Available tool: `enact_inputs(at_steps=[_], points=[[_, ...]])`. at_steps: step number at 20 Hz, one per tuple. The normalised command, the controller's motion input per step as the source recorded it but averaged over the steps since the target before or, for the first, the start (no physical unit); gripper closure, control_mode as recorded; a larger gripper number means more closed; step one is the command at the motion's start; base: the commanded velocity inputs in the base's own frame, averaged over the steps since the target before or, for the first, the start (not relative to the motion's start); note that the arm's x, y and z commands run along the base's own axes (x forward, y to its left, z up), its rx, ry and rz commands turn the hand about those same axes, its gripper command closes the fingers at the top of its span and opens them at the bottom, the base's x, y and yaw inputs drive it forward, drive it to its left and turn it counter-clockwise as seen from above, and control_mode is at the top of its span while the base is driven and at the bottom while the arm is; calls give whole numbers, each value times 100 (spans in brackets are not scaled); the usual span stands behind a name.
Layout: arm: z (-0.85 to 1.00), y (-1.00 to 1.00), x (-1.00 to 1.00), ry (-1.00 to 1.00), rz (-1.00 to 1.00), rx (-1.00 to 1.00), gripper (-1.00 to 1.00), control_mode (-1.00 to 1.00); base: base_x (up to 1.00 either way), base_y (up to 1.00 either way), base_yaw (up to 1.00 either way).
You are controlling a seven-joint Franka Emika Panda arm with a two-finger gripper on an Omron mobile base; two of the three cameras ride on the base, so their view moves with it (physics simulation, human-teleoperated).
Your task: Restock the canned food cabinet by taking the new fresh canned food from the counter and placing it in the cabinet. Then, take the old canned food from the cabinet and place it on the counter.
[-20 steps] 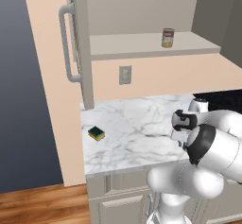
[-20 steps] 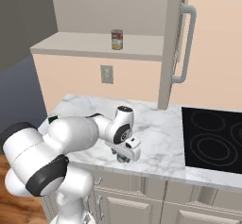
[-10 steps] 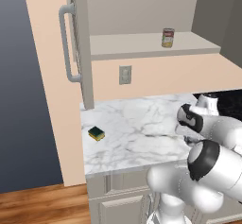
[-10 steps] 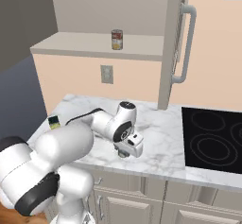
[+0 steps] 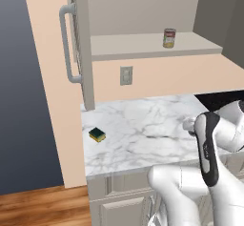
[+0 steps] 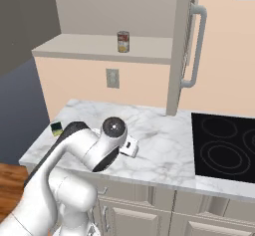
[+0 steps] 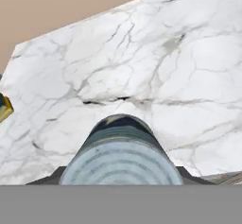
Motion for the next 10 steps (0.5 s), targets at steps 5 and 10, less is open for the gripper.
enact_inputs(at_steps=[5, 10], points=[[100, 64, -22, -50, 13, 0, 100, -100, 0, 0, 0], [100, 37, -5, -29, 4, -3, 100, -100, 0, 0, 0]])
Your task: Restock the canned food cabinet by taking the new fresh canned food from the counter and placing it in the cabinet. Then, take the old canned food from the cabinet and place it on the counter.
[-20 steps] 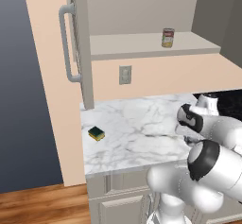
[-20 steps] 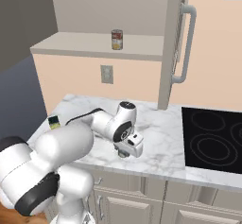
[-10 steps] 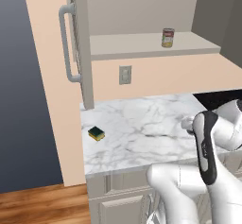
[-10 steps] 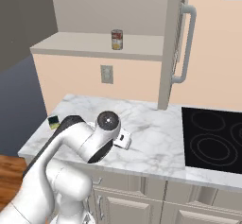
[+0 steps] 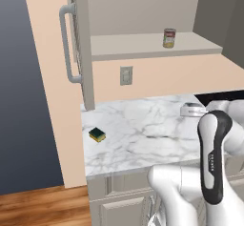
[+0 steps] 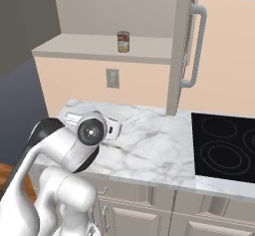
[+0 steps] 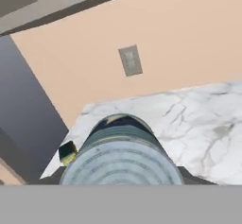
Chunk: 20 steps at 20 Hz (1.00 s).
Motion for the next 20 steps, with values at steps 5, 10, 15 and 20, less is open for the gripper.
enact_inputs(at_steps=[5, 10, 15, 20], points=[[100, 28, 0, -14, 0, -8, 100, -100, 0, 0, 0], [100, 29, 0, 2, 0, -18, 100, -100, 0, 0, 0], [100, 43, 1, 22, 0, -32, 100, -100, 0, 0, 0], [47, 37, 5, 15, 0, -17, 100, -100, 0, 0, 0]])
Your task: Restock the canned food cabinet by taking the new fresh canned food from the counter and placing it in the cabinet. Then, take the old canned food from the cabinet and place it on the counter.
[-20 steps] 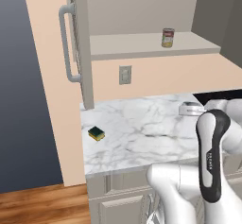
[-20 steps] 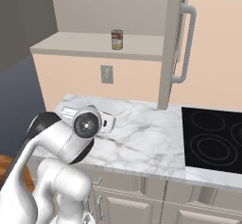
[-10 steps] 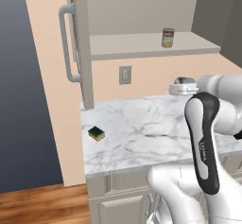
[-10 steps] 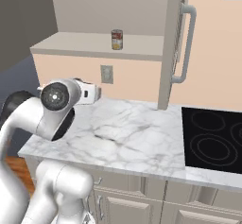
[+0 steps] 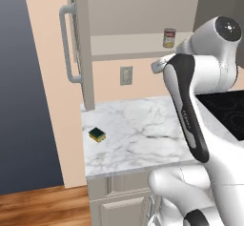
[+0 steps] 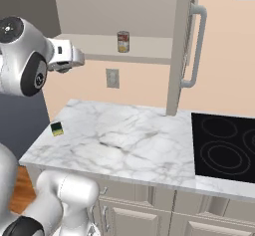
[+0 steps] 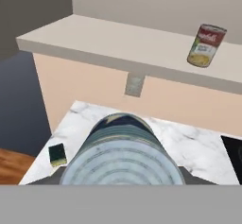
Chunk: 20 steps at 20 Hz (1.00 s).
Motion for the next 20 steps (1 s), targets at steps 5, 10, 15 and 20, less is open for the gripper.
enact_inputs(at_steps=[5, 10, 15, 20], points=[[0, 0, 33, 0, 0, 0, 100, -100, 0, 0, 0], [0, 19, 94, 0, 0, 0, 100, -100, 0, 0, 0], [0, 19, 98, 7, -6, 0, 100, -100, 0, 0, 0], [0, 0, 96, 6, -5, 0, 100, -100, 0, 0, 0]])
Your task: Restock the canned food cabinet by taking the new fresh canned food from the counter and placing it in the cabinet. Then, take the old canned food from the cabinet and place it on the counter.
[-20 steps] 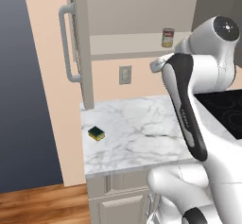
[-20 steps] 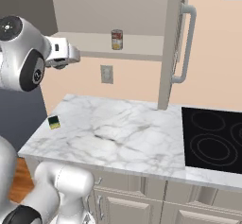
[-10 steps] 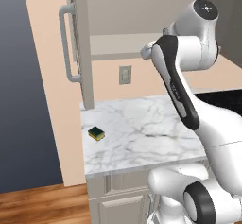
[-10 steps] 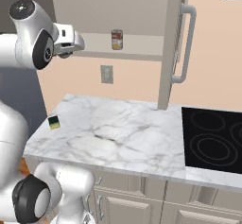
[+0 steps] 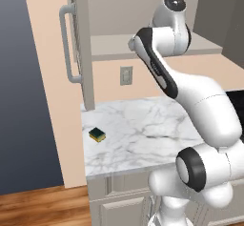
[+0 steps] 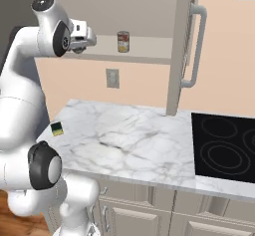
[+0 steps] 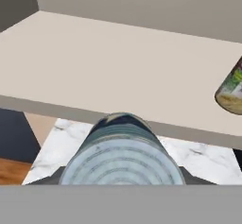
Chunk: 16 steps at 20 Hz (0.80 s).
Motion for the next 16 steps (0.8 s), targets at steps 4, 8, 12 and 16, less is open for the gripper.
enact_inputs(at_steps=[4, 8, 12, 16], points=[[0, 0, 99, 1, -5, 3, 100, -100, 0, 0, 0], [-19, 0, 80, 1, -1, 1, 100, -100, 0, 0, 0], [-16, 0, 81, 0, -2, 0, 100, -100, 0, 0, 0], [-21, -9, 43, 0, -1, 0, -100, -100, 0, 0, 0]])
